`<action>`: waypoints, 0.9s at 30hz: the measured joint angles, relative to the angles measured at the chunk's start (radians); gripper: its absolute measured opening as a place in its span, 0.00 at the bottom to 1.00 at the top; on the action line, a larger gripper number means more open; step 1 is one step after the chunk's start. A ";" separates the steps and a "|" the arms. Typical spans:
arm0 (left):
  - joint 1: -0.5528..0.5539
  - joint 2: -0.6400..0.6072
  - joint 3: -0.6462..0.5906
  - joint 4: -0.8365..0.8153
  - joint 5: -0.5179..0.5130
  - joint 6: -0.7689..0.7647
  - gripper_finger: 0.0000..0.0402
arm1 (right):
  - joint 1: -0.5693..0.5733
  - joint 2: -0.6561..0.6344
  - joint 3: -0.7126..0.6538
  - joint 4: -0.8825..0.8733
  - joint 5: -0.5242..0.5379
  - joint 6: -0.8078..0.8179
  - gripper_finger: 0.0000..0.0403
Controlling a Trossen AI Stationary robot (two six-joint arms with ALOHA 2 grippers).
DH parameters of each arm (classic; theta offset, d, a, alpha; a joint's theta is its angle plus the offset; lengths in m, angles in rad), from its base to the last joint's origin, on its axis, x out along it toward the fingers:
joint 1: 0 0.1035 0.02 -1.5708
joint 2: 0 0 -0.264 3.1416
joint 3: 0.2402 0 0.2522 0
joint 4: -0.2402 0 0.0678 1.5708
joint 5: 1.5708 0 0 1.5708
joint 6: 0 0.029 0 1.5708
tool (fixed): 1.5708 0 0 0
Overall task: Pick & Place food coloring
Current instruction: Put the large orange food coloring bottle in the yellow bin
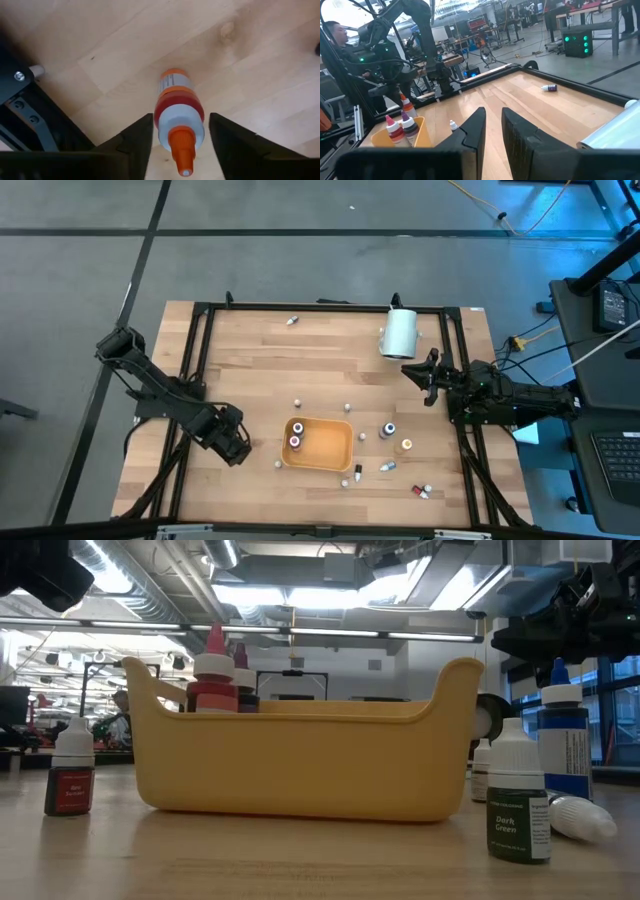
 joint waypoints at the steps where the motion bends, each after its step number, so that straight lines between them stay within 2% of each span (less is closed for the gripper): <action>1: 0.000 0.000 0.000 0.000 -0.003 0.002 0.42 | 0.000 0.000 0.000 0.000 0.000 -0.001 0.16; 6: 0.000 0.000 0.000 0.000 -0.003 0.031 0.29 | 0.000 0.000 0.000 0.000 0.000 -0.001 0.16; 11: 0.003 -0.002 0.038 -0.011 -0.016 0.048 0.28 | 0.000 0.000 0.000 0.000 0.000 -0.001 0.16; 13: 0.006 -0.002 0.087 -0.016 -0.073 0.084 0.28 | 0.000 0.000 0.000 0.000 0.000 -0.001 0.16; 17: 0.015 -0.003 0.209 -0.033 -0.281 0.204 0.28 | 0.000 0.000 0.000 0.000 0.000 -0.001 0.16; 20: 0.026 -0.004 0.297 -0.060 -0.380 0.268 0.28 | 0.000 0.000 0.000 0.000 0.000 0.001 0.16; 23: 0.047 0.001 0.373 -0.032 -0.427 0.376 0.28 | 0.000 0.000 0.000 0.000 0.000 0.002 0.16; 27: 0.088 0.062 0.463 0.015 -0.424 0.564 0.28 | 0.000 0.000 0.000 0.000 0.000 0.007 0.16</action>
